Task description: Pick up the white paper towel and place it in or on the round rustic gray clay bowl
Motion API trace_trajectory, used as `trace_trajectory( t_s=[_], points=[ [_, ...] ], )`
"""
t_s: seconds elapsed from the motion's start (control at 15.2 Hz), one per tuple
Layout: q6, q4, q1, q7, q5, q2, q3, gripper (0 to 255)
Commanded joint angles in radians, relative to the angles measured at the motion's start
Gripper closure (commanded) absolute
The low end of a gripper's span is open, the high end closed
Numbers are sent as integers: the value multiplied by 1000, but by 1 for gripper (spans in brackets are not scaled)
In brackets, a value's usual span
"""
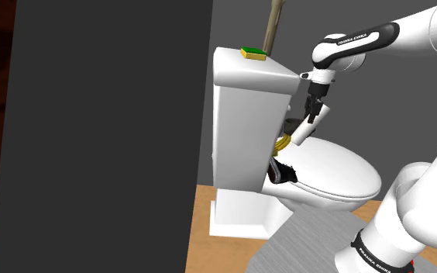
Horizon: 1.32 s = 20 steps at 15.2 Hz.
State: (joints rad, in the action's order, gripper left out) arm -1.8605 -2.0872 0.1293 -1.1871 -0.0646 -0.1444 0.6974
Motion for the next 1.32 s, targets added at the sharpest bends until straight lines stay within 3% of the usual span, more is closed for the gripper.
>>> trace_trajectory(
  t_s=[0.0,0.4,0.66,0.92,1.19,1.25],
  points=[
    [29,24,1,4,-3,-6,-3,255],
    [105,87,3,12,-9,-22,-11,255],
    [134,256,-24,-128,97,163,63,255],
    [195,457,-111,-263,229,368,97,255],
    [297,724,-266,-365,362,586,82,255],
    [283,709,-265,-365,360,584,78,255]
  ],
)
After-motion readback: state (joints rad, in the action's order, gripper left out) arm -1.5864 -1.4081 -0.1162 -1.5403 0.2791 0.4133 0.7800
